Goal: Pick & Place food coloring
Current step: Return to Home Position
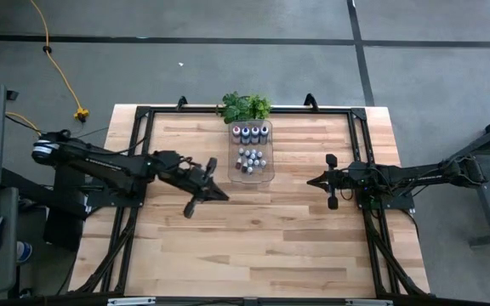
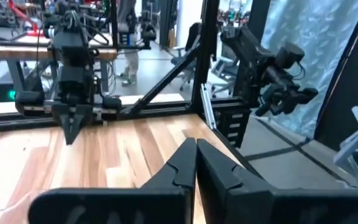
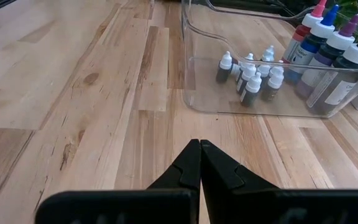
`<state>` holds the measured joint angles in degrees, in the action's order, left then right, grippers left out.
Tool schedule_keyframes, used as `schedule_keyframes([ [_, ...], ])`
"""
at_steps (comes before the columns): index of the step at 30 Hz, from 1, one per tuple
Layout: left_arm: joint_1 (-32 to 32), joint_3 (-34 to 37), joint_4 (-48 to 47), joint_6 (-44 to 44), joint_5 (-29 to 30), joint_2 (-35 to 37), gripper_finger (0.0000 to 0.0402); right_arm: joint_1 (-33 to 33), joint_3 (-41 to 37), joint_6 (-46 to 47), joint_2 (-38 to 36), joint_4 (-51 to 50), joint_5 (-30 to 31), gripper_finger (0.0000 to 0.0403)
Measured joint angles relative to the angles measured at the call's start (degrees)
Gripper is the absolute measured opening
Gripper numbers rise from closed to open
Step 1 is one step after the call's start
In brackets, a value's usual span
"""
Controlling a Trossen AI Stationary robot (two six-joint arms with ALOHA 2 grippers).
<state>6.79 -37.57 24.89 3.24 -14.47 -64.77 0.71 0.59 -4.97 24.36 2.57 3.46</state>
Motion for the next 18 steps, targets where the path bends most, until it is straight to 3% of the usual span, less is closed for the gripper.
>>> schedule_keyframes([
  [18, -2.54, 24.31, 0.0, 1.16, 6.03, 29.29, 0.0, 0.02, 0.01, 0.0, 0.0, 0.08, 0.0, 0.0],
])
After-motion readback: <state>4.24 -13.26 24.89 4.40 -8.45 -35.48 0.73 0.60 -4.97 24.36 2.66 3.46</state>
